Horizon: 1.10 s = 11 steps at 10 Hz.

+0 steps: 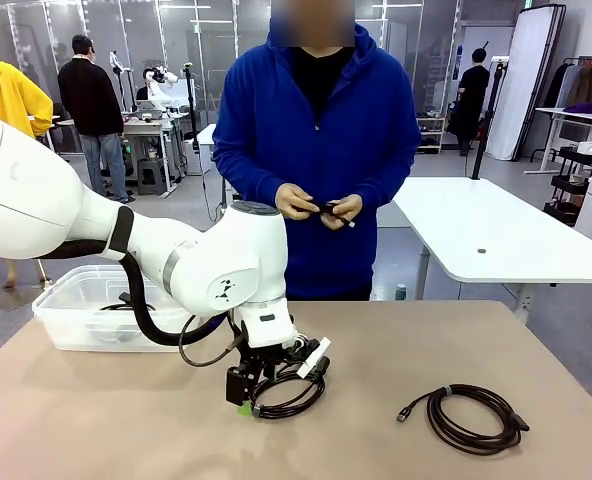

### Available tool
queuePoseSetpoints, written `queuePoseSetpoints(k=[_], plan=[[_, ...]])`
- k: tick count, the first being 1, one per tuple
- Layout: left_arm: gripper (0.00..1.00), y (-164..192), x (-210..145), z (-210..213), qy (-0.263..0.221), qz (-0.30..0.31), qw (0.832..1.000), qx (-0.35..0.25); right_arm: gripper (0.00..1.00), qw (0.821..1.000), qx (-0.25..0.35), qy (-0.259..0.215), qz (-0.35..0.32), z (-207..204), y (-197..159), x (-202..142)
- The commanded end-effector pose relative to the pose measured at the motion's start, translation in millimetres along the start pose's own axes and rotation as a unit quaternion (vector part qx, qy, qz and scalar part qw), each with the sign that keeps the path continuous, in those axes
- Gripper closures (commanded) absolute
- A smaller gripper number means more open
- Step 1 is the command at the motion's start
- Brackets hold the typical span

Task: Organize and store the cables.
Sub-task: Place the Power Cable into the Organizing box.

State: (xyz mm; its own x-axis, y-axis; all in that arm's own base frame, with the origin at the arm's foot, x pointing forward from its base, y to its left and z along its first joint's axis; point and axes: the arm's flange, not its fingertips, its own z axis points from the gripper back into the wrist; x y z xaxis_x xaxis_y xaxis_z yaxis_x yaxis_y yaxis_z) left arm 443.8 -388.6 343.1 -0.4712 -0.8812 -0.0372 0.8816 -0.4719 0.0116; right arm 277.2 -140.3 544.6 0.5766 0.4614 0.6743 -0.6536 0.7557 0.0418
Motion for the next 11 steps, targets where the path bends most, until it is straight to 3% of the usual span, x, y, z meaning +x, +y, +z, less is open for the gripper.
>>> queuePoseSetpoints(k=[1, 2, 3, 11], plan=[[0.01, -14.5, -11.6, 7.7, -0.035, -0.033, 0.998, -0.045, 0.00, 1.000, 0.004, -0.002, 0.007, 0.3, 1.3, -1.7], [0.01, -17.7, -16.2, 12.7, -0.082, -0.033, 0.995, -0.054, 0.00, 1.000, 0.004, -0.002, 0.007, 0.3, 1.3, -1.7], [0.01, -2.5, -0.2, 1.1, -0.013, -0.020, 1.000, -0.013, 0.00, 1.000, 0.004, -0.002, 0.007, 0.3, 1.3, -1.7], [0.01, -3.7, -1.2, 2.1, -0.019, -0.026, 0.999, -0.021, 0.00, 1.000, 0.004, -0.002, 0.007, 0.3, 1.3, -1.7]])
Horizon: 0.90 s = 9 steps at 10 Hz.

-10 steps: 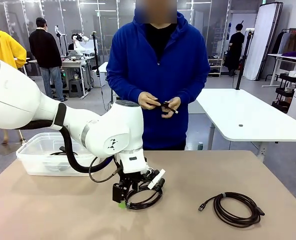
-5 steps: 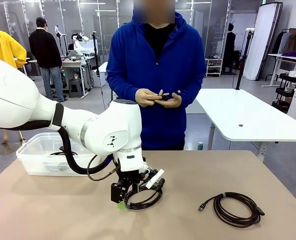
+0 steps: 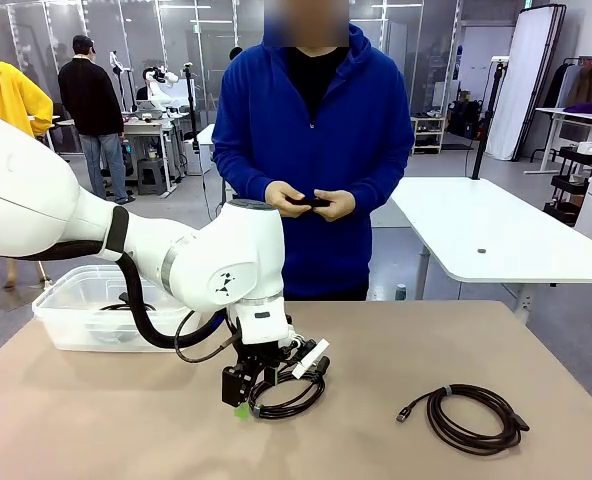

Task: Organize and store the cables.
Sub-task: Place the Power Cable into the Organizing box.

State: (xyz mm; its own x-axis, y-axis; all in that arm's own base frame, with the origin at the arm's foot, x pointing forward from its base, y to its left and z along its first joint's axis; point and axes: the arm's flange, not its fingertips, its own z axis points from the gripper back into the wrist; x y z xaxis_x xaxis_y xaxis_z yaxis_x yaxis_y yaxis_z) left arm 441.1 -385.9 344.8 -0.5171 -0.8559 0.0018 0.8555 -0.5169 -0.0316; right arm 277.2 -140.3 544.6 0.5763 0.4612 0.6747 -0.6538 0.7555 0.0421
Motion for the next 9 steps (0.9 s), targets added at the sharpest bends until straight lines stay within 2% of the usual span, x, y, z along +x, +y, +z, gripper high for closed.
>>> queuePoseSetpoints(k=[1, 4, 9], plan=[[0.01, 2.5, -4.2, -5.5, -0.005, -0.008, 1.000, 0.019, 0.00, 1.000, 0.004, -0.001, 0.007, 0.3, 1.3, -1.8], [0.01, 8.4, -7.8, -22.3, -0.014, -0.015, 1.000, 0.016, 0.00, 1.000, 0.004, -0.001, 0.007, 0.3, 1.3, -1.8], [0.01, 12.0, -3.8, -34.6, 0.002, -0.021, 1.000, 0.015, 0.00, 1.000, 0.004, -0.001, 0.007, 0.3, 1.3, -1.8]])
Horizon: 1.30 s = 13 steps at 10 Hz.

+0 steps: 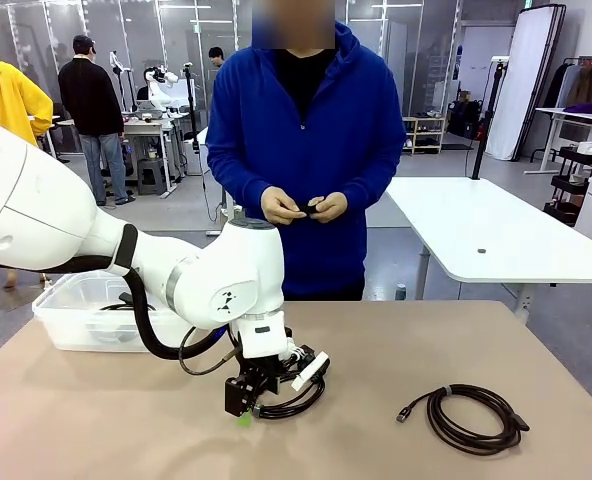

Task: Organize and store the cables.
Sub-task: Place the Power Cable into the Organizing box.

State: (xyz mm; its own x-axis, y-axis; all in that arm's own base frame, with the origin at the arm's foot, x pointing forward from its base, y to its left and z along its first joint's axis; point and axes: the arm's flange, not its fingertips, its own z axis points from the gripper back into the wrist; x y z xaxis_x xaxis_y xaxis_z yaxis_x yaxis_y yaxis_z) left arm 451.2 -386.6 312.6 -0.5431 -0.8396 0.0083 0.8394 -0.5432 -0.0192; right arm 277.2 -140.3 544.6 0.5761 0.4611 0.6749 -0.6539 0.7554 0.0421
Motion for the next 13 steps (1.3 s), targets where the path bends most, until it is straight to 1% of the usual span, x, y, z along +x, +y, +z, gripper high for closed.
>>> queuePoseSetpoints(k=[1, 4, 5, 6, 7, 8, 10, 11, 12, 13], plan=[[0.01, 1.7, 0.5, -3.9, 0.002, -0.005, 1.000, 0.008, 0.00, 1.000, 0.004, -0.001, 0.007, 0.3, 1.3, -1.8], [0.01, 0.4, 0.5, -4.1, 0.005, -0.011, 1.000, 0.007, 0.00, 1.000, 0.004, -0.001, 0.007, 0.3, 1.3, -1.8], [0.29, 1.3, 2.6, -5.5, 0.010, -0.019, 1.000, 0.005, 0.00, 1.000, 0.004, -0.001, 0.007, 0.3, 1.3, -1.8], [0.60, 2.0, 4.8, -8.0, 0.034, -0.016, 0.999, -0.007, 0.00, 1.000, 0.004, -0.001, 0.007, 0.3, 1.3, -1.8], [0.89, 2.2, 4.8, -8.0, 0.033, -0.018, 0.999, -0.005, 0.00, 1.000, 0.004, -0.001, 0.007, 0.3, 1.3, -1.8], [1.00, 1.6, 3.7, -7.2, 0.030, -0.019, 0.999, -0.002, 0.00, 1.000, 0.004, -0.001, 0.007, 0.3, 1.3, -1.8], [1.00, 0.4, 3.2, -6.1, 0.030, -0.016, 0.999, 0.001, 0.00, 1.000, 0.004, -0.001, 0.007, 0.3, 1.3, -1.8], [0.97, 0.0, 3.1, -6.1, 0.026, -0.017, 1.000, 0.002, 0.00, 1.000, 0.004, -0.001, 0.007, 0.3, 1.3, -1.8], [1.00, 0.3, 3.6, -5.9, 0.025, -0.017, 1.000, 0.005, 0.00, 1.000, 0.004, -0.001, 0.007, 0.3, 1.3, -1.8], [1.00, 0.1, 3.3, -6.8, 0.025, -0.018, 1.000, 0.006, 0.00, 1.000, 0.004, -0.001, 0.007, 0.3, 1.3, -1.8]])
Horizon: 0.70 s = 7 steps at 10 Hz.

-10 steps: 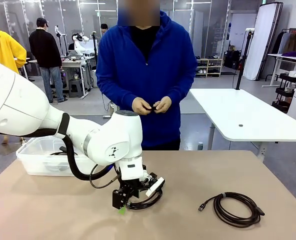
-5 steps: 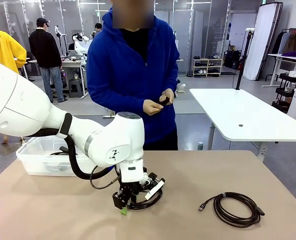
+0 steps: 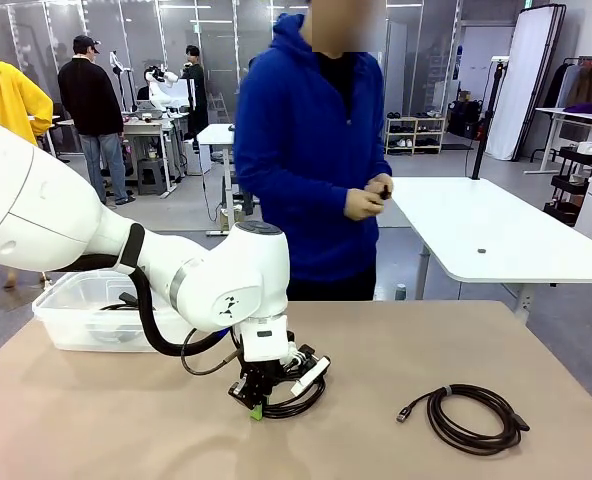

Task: Organize and store the cables.
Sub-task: Place the Power Cable into the Organizing box.

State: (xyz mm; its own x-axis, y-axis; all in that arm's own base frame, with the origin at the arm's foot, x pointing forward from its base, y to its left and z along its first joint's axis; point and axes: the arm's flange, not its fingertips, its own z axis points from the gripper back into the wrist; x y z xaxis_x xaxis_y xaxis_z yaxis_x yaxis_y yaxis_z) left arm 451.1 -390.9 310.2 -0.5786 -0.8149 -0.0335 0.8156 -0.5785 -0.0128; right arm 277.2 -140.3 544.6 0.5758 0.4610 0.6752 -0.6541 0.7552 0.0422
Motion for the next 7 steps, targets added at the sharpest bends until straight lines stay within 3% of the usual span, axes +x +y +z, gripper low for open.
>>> queuePoseSetpoints(k=[1, 4, 6, 7], plan=[[1.00, -3.4, -0.4, -4.4, 0.004, 0.007, 1.000, 0.002, 0.00, 1.000, 0.003, -0.001, 0.007, 0.3, 1.3, -1.8], [1.00, -3.5, 0.4, 19.4, -0.002, 0.014, 1.000, 0.016, 0.00, 1.000, 0.003, -0.001, 0.007, 0.3, 1.3, -1.8], [1.00, -8.0, -1.0, 74.5, 0.011, 0.038, 0.998, 0.047, 0.00, 1.000, 0.003, -0.001, 0.007, 0.3, 1.3, -1.8], [1.00, -15.4, -1.1, 106.8, 0.044, 0.040, 0.996, 0.064, 0.00, 1.000, 0.003, -0.001, 0.007, 0.3, 1.3, -1.8]])
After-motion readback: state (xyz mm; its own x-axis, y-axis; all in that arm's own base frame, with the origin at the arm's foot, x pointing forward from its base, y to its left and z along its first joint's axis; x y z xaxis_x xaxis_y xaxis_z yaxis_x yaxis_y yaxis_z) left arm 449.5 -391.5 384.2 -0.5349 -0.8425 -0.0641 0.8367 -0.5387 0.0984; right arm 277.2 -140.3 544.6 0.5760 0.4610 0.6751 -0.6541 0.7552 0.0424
